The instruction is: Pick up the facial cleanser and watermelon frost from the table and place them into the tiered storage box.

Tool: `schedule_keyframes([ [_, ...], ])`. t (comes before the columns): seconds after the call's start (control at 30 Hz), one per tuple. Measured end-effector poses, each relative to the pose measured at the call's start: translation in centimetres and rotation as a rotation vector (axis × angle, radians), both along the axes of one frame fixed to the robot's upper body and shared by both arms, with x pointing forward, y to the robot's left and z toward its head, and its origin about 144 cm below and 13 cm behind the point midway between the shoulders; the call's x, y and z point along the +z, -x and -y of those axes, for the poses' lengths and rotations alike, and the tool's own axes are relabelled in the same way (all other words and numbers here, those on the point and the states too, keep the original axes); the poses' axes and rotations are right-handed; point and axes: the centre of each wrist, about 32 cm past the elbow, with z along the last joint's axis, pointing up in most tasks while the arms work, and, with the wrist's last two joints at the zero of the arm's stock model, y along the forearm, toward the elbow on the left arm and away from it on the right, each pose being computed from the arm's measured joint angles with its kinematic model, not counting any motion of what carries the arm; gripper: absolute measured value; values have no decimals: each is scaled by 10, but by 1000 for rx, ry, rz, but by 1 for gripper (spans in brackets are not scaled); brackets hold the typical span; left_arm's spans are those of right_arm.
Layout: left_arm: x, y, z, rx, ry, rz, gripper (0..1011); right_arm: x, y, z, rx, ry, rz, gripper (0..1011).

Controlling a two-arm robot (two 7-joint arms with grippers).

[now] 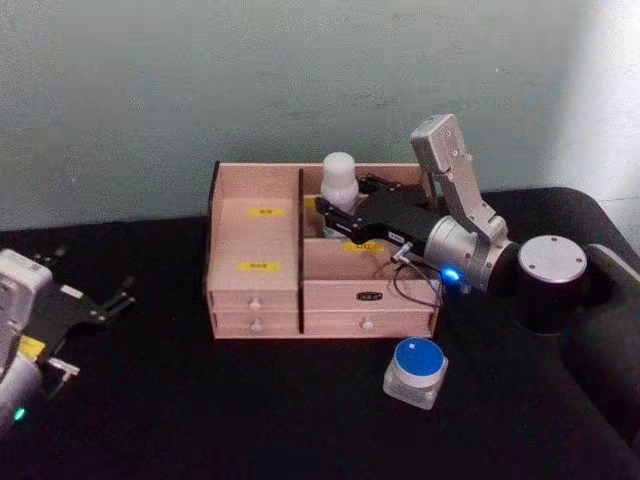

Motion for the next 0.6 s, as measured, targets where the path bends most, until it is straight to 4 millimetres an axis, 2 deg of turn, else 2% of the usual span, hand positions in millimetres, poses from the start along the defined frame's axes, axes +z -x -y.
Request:
schedule_keyframes([
  [0.6,0,0,0,0,0,0,1001,0,0,0,1,1,1,590],
])
